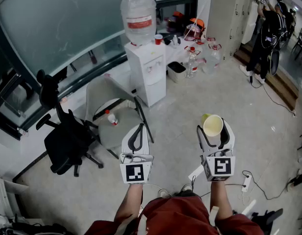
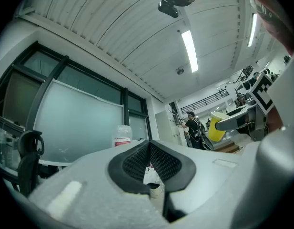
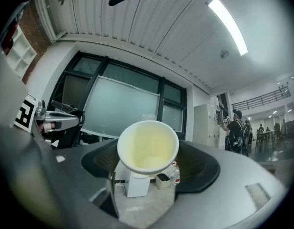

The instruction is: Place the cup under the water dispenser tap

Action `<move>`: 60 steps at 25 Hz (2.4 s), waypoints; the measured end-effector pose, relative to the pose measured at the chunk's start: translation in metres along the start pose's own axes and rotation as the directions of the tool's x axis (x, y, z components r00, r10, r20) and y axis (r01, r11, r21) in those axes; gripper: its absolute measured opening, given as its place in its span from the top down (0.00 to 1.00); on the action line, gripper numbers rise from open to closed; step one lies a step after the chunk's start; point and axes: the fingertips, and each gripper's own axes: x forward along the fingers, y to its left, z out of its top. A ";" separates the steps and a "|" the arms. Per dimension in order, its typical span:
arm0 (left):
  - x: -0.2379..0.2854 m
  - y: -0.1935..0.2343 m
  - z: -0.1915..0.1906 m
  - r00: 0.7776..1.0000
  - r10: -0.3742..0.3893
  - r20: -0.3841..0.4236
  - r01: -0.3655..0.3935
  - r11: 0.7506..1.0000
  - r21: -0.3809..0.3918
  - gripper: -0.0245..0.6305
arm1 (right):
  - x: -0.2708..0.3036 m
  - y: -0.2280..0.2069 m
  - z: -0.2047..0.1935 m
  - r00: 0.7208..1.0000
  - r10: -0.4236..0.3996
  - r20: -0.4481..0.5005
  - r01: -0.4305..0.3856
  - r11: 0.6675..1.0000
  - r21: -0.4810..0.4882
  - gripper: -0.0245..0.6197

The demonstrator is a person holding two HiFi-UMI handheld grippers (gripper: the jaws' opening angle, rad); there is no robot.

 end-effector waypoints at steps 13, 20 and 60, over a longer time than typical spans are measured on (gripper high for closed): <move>-0.015 0.020 -0.002 1.000 0.007 0.008 -0.007 1.000 -0.020 0.96 | 0.003 0.027 -0.005 1.000 0.011 0.003 -0.012 1.000 0.012 0.41; -0.007 0.021 -0.015 1.000 0.007 -0.010 -0.008 1.000 -0.026 0.96 | 0.011 0.025 -0.019 1.000 0.026 -0.010 -0.026 1.000 0.011 0.41; 0.338 -0.067 -0.081 0.996 -0.001 -0.086 0.007 0.998 0.063 0.96 | 0.273 -0.211 -0.110 0.995 0.097 -0.031 -0.093 0.989 0.111 0.41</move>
